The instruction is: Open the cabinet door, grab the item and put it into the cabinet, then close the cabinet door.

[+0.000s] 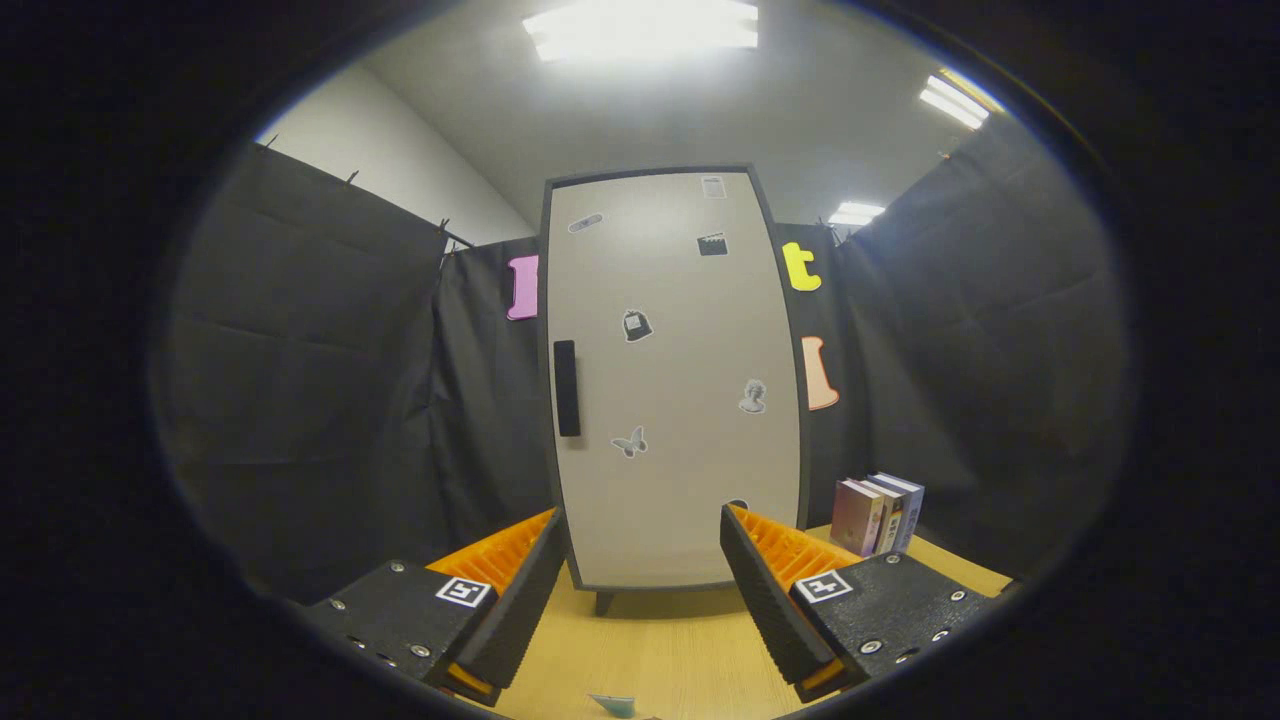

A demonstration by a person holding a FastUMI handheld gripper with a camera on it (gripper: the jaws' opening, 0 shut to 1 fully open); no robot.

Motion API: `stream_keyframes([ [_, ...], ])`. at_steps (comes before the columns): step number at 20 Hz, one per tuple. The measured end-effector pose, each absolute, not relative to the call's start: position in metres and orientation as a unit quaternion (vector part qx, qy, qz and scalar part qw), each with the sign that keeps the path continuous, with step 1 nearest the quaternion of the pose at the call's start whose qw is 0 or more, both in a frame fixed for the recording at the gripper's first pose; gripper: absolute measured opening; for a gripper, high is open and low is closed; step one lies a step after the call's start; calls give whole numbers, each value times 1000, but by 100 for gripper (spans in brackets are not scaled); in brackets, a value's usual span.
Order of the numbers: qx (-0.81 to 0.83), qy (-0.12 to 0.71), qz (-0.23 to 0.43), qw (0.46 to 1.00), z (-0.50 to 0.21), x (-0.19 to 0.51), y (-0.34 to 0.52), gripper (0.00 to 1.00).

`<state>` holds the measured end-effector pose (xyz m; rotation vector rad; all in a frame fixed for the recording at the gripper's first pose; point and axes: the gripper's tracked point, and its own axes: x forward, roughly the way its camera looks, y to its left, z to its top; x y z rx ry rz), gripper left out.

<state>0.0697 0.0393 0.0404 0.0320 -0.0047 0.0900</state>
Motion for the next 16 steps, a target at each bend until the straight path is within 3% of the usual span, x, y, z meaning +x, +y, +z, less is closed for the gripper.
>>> stream_keyframes([
  [16, 22, -19, 116, 993, 87, 215, 115, 94],
])
